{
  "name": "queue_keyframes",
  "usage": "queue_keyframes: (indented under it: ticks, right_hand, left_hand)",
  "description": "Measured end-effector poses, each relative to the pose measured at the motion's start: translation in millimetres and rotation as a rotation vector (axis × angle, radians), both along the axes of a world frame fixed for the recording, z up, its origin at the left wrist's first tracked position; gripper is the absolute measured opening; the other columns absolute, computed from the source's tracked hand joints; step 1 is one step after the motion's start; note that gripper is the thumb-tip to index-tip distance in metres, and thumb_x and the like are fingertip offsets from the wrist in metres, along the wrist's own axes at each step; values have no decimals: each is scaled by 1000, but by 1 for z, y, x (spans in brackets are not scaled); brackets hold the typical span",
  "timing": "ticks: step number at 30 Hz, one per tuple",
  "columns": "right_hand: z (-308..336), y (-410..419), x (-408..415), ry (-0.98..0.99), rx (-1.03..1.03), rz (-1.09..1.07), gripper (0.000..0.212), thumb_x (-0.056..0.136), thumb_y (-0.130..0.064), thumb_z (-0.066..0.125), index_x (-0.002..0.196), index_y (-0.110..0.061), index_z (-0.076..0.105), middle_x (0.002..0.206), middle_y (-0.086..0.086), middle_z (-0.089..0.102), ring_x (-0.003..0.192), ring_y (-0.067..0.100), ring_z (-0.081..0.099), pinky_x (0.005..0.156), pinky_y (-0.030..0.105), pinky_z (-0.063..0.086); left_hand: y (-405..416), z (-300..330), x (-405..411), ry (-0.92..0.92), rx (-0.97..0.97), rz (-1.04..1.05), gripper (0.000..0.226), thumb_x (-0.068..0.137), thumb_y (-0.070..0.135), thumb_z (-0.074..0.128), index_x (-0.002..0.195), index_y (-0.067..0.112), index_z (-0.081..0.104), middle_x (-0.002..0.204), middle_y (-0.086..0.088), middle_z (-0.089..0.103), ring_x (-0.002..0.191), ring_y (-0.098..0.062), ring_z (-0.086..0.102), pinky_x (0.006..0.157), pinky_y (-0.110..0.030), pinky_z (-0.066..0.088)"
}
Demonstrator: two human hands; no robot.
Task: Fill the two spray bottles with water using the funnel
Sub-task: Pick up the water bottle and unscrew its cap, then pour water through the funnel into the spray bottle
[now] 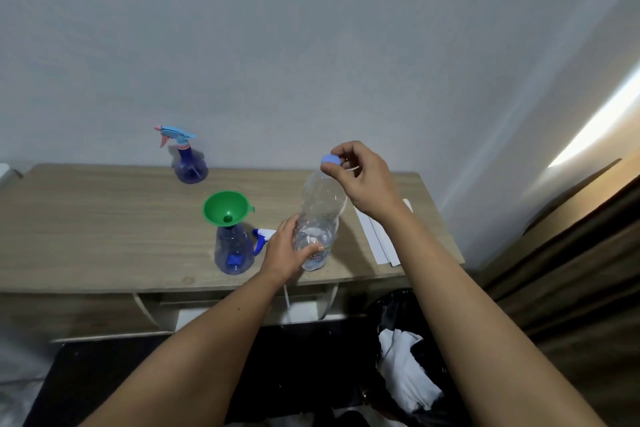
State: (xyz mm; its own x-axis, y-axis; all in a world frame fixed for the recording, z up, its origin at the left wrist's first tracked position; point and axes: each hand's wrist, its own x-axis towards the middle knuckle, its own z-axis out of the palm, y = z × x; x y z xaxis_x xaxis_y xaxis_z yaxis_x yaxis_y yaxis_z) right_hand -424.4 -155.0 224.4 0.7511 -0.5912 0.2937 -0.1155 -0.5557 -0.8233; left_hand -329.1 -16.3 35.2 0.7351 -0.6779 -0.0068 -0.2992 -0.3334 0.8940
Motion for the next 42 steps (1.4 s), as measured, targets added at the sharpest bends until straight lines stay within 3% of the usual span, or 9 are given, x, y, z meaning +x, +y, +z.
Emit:
queue_keyframes:
  ticks: [8,11,15,19,23,29,34,38,42]
  right_hand:
    - [12,-7,-7,110,-239,282,26,104,-17,64,128,-11,70,118,1,62,91,-10,61,83,4,43]
    - [13,-7,-6,118,-206,269,39,92,-35,79,126,-20,68,121,-3,61,98,6,66,84,17,53]
    - [15,-13,-7,56,-204,261,31,87,-22,83,116,-16,71,115,-3,66,99,13,68,87,31,58]
    - [25,-22,-10,-5,-182,337,30,92,-11,76,121,-14,72,119,-1,69,100,12,67,90,21,55]
    - [27,-39,-13,-60,-104,307,35,94,-7,73,128,-15,70,120,-4,71,89,1,63,89,17,53]
    - [-50,-71,-33,96,123,173,36,88,-3,80,120,-17,72,88,-6,62,59,2,47,79,17,50]
    - [-131,-83,-53,231,105,93,34,85,-10,84,115,-22,72,110,4,67,71,3,55,76,9,50]
    - [-179,-81,-60,323,167,84,38,84,-6,84,120,-13,73,93,-8,60,64,-9,55,73,3,45]
    - [-215,-81,-61,418,187,89,38,84,-4,81,121,-11,72,87,-15,57,68,-10,59,71,2,45]
  left_hand:
    - [3,0,-3,33,26,39,91,68,47,93,147,29,49,139,2,63,123,-18,65,107,-47,55]
    - [3,8,-7,56,28,39,82,74,33,94,144,29,51,137,3,65,122,-17,66,106,-47,57]
    - [0,14,-15,47,18,49,85,77,25,93,149,26,48,142,2,62,127,-19,62,108,-44,55]
    - [0,18,-19,50,18,67,85,78,21,92,151,23,47,140,4,60,127,-20,61,107,-41,54]
    - [-3,17,-18,67,34,71,86,80,17,91,153,17,46,140,4,57,123,-14,56,95,-22,49]
    - [-3,16,-20,64,28,86,85,79,17,92,151,17,48,142,-2,61,125,-18,61,99,-26,53]
    - [-3,15,-16,53,56,62,83,77,23,94,148,23,50,128,10,63,120,-13,64,107,-37,54]
    - [0,12,-15,34,44,91,77,61,54,90,128,52,52,120,23,66,120,-12,67,107,-43,55]
    - [1,14,-18,43,24,100,72,61,55,89,124,61,53,121,25,67,120,-10,67,105,-44,57]
